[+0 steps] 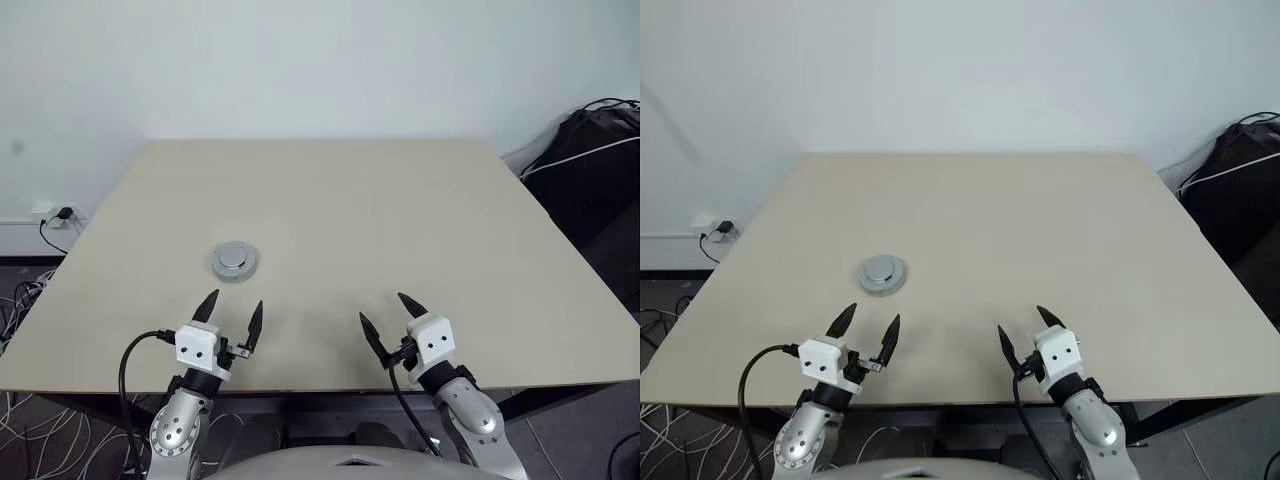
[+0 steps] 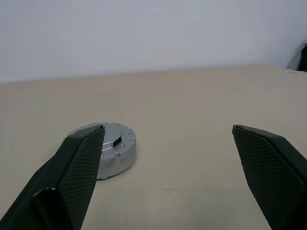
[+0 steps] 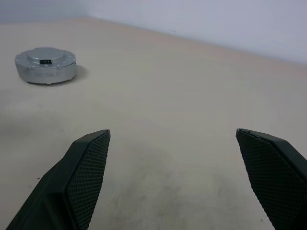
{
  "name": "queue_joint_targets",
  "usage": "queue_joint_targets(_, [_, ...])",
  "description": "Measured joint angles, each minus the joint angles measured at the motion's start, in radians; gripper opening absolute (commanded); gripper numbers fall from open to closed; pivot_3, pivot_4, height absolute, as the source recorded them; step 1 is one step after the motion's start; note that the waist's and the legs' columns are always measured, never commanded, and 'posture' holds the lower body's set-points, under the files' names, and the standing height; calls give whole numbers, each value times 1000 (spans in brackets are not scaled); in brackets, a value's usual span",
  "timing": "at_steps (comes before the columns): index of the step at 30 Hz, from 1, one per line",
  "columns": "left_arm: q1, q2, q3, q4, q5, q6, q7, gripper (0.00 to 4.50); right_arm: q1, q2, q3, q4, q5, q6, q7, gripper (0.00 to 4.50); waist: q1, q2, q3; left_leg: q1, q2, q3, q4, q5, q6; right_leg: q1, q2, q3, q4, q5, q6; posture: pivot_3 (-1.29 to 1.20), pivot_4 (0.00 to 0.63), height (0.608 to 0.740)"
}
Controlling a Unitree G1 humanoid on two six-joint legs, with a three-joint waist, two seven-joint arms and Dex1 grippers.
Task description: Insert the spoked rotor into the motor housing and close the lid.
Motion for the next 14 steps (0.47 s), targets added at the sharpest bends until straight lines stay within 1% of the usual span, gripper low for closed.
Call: queue_joint_targets(14, [-13, 3, -9, 0, 0, 0, 2, 4484, -13, 14, -8, 54, 8, -29, 5, 4500, 0, 1, 1, 0, 0, 0, 0, 0, 0, 0, 0, 0, 0, 0, 0, 0, 0, 740])
